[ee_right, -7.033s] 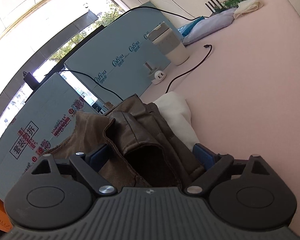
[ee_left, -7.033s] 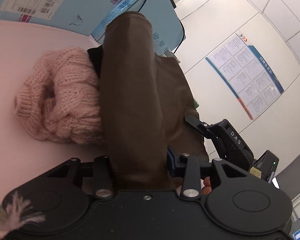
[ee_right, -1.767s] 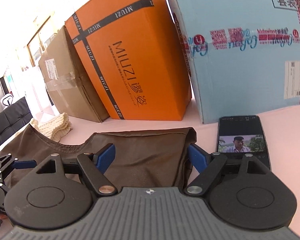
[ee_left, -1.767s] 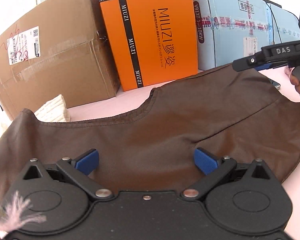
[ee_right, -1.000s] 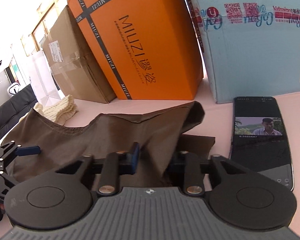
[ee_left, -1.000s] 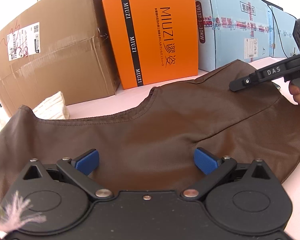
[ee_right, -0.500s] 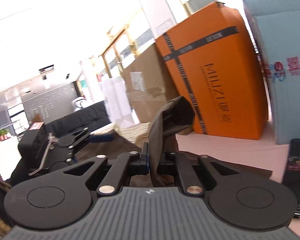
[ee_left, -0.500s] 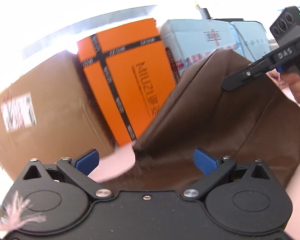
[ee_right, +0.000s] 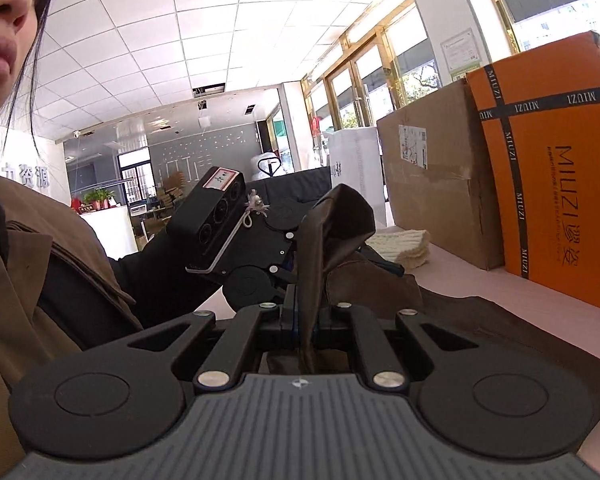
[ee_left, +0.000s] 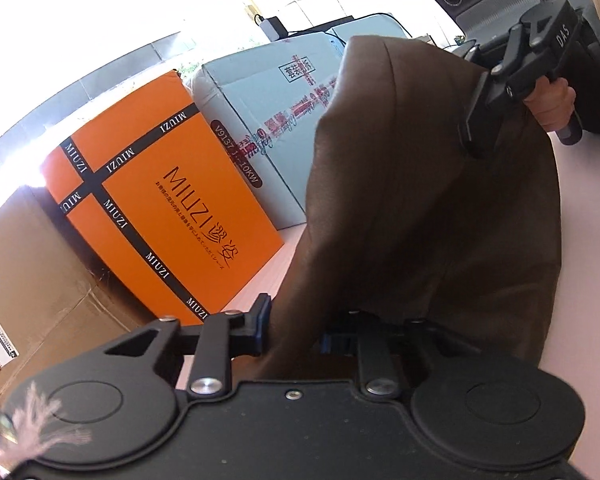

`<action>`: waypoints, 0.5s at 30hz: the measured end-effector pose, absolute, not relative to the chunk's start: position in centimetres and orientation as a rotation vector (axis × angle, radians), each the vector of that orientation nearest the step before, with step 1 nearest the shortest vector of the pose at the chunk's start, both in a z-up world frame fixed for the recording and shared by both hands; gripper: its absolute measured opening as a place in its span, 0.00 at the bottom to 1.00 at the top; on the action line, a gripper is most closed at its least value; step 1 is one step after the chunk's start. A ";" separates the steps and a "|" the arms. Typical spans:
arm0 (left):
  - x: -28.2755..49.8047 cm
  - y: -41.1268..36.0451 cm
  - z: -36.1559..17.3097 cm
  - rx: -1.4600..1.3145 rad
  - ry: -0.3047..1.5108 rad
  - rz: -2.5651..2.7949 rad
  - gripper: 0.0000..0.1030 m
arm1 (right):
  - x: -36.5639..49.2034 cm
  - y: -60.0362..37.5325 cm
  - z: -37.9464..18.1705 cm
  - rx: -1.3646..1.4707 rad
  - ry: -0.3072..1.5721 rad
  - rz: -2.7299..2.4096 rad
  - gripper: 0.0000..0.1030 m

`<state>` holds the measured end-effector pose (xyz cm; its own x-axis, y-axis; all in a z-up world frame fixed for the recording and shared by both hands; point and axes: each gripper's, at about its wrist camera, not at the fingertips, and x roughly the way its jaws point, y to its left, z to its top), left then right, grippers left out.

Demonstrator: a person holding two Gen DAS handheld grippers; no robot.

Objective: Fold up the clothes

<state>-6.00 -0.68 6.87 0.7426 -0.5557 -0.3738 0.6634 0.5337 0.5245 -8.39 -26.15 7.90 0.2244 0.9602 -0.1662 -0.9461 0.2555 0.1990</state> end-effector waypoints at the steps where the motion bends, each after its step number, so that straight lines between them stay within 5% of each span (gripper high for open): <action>1: -6.5 -0.7 7.1 0.691 0.161 -0.725 0.20 | -8.6 -26.2 8.0 0.056 0.267 1.325 0.05; 15: -19.7 0.4 9.3 0.576 0.168 -0.779 0.20 | -15.3 -29.4 7.8 -0.008 0.162 1.567 0.05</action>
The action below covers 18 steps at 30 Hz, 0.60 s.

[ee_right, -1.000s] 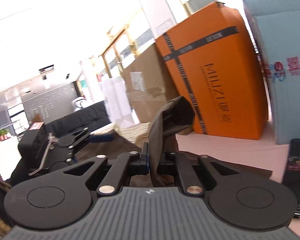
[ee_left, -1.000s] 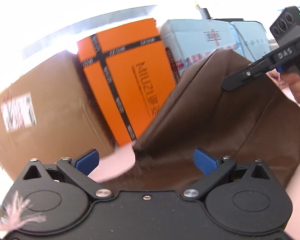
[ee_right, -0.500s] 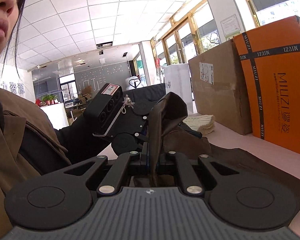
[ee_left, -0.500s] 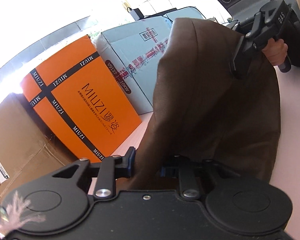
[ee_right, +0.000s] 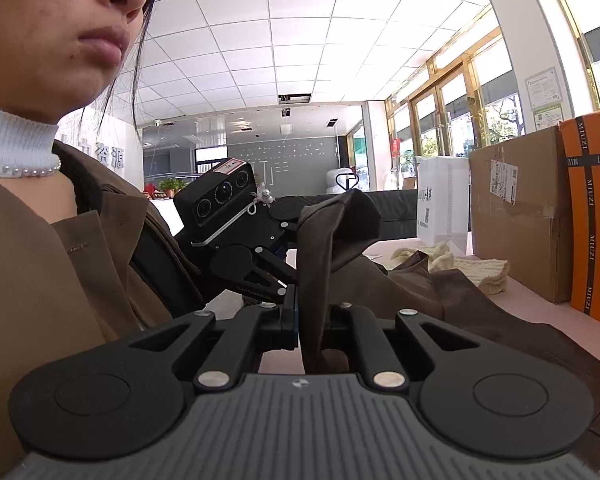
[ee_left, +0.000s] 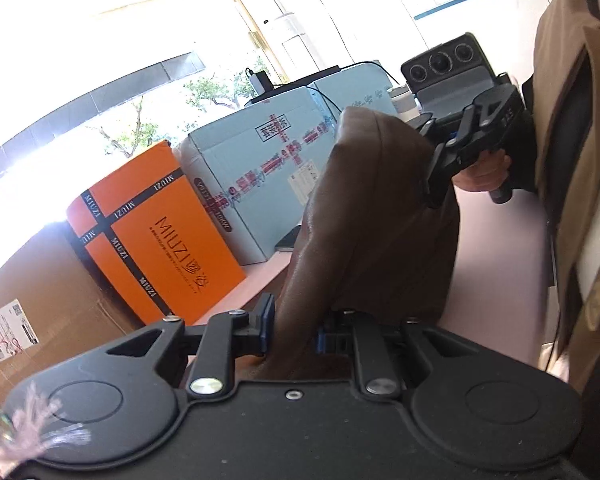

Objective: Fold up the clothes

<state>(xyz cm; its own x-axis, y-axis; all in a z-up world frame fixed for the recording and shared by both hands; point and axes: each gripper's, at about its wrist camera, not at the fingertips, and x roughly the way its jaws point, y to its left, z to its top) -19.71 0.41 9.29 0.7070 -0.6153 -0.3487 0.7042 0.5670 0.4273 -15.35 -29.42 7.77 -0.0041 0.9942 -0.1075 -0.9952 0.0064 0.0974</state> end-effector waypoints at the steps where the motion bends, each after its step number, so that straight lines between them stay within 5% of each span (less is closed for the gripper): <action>1: -19.9 0.2 9.1 0.559 0.193 -0.786 0.20 | -15.7 -29.6 7.6 -0.021 0.176 1.578 0.05; 11: -21.4 -1.2 7.9 0.467 0.325 -0.892 0.31 | -19.0 -31.0 5.1 -0.091 0.341 1.557 0.11; 13: -21.6 -0.1 8.8 0.445 0.285 -0.897 0.38 | -19.0 -31.6 4.7 -0.060 0.349 1.496 0.31; 15: -21.6 1.3 9.8 0.409 0.232 -0.891 0.53 | -18.7 -32.5 4.4 -0.020 0.360 1.424 0.74; 18: -22.3 4.8 11.3 0.344 0.149 -0.798 0.66 | -18.2 -33.9 3.9 0.034 0.375 1.322 0.75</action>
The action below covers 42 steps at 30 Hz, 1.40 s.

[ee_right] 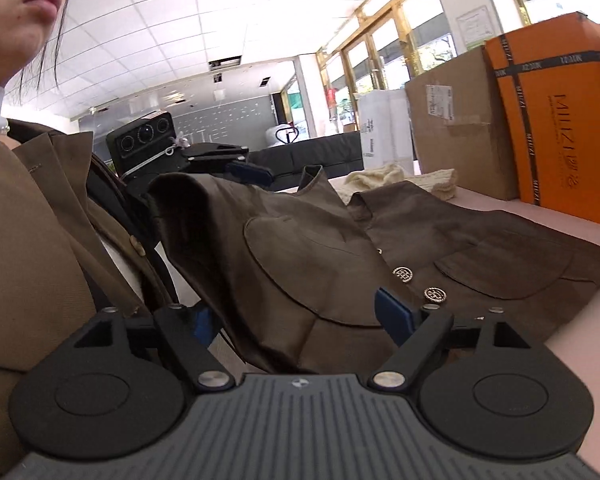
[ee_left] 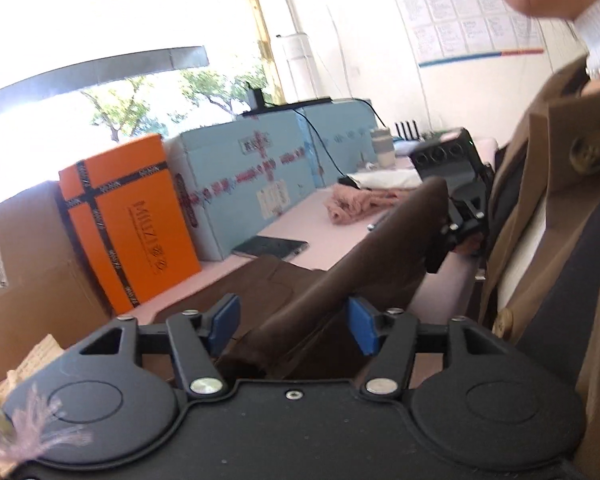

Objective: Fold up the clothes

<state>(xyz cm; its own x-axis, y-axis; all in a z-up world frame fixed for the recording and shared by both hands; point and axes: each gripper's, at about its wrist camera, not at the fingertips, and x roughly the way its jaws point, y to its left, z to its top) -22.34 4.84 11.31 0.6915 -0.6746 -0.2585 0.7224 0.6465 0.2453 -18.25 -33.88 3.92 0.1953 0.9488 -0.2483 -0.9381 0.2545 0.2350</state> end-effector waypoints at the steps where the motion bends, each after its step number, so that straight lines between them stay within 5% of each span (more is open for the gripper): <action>1: -22.3 6.0 11.8 0.319 0.123 -0.753 0.68 | -18.2 -34.3 3.9 0.032 0.378 1.296 0.75; 6: -19.9 11.1 14.3 0.119 0.045 -0.447 0.97 | -16.9 -36.5 4.1 0.021 0.421 1.139 0.79; 8: -17.0 12.5 15.0 0.021 0.082 -0.326 1.00 | -16.3 -37.3 4.3 0.027 0.429 1.079 0.79; 13: -8.3 15.3 15.4 -0.195 0.267 -0.089 1.00 | -14.6 -38.2 4.1 0.057 0.462 0.957 0.79; 20: -1.5 15.8 11.7 -0.133 0.507 -0.026 1.00 | -15.0 -41.4 4.7 0.093 0.481 0.757 0.81; 38: 1.5 11.4 4.0 0.183 0.706 -0.103 0.97 | -1.0 -32.3 1.0 0.341 0.693 0.622 0.83; 42: 1.1 10.3 3.5 0.249 0.696 -0.114 0.81 | -0.7 -30.6 1.0 0.287 0.680 0.602 0.84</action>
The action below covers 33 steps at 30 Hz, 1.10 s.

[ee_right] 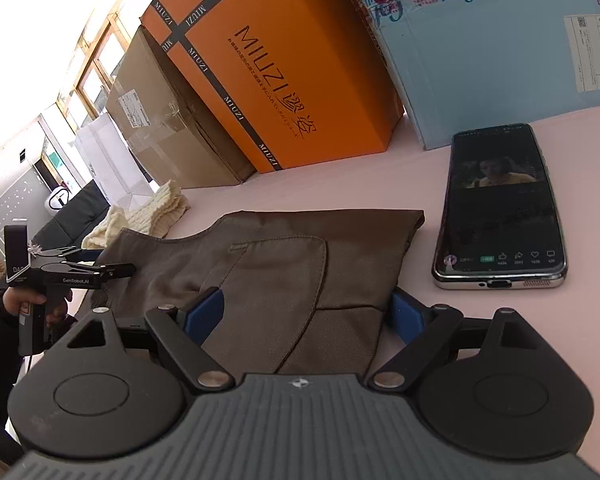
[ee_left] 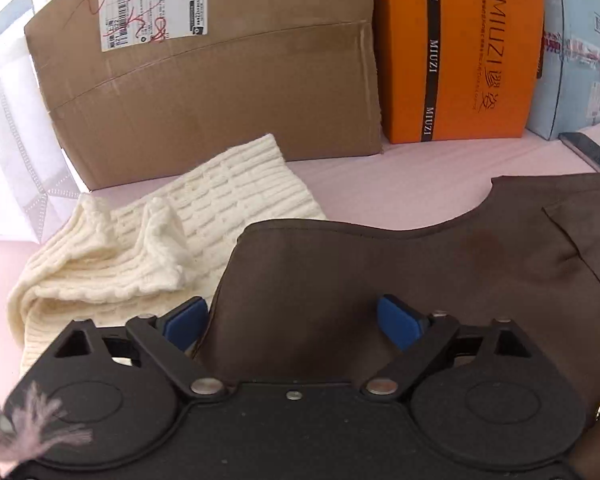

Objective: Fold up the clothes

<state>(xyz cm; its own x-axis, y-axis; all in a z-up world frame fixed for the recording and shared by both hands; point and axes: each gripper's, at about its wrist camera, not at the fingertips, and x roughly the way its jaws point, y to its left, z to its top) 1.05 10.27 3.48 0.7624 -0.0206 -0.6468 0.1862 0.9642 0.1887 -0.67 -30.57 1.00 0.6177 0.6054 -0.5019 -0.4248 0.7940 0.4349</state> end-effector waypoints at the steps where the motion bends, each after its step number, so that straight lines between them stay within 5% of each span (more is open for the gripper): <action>1: 1.0 10.1 3.4 0.262 0.695 -0.118 0.79 | -0.6 -30.3 1.0 0.272 0.679 0.601 0.84; 5: 0.8 10.1 3.4 0.266 0.689 -0.144 0.65 | -0.2 -30.1 0.8 0.265 0.670 0.604 0.78; 9: 0.2 9.7 3.7 0.262 0.651 -0.151 0.41 | 0.0 -29.7 0.8 0.218 0.680 0.585 0.22; 12: -0.3 8.6 4.0 0.282 0.615 -0.153 0.19 | -0.3 -29.0 0.9 0.181 0.683 0.617 0.09; 14: -0.6 8.1 4.4 0.288 0.582 -0.150 0.13 | -0.9 -28.4 1.3 0.128 0.658 0.620 0.07; 23: 0.8 7.0 7.9 0.252 0.414 -0.134 0.11 | -0.1 -27.4 3.8 -0.044 0.487 0.559 0.06; 26: 2.2 7.3 7.7 0.257 0.447 -0.084 0.18 | 1.4 -27.1 4.1 -0.042 0.469 0.565 0.08; 28: 2.4 7.8 7.3 0.256 0.462 -0.060 0.34 | 2.2 -27.4 3.9 -0.001 0.509 0.583 0.16; 30: 1.7 8.0 7.4 0.261 0.425 -0.027 0.58 | 1.9 -28.4 3.9 0.073 0.541 0.579 0.57; 33: -0.3 8.8 8.3 0.250 0.344 -0.031 0.72 | 0.3 -30.6 4.5 0.176 0.557 0.561 0.66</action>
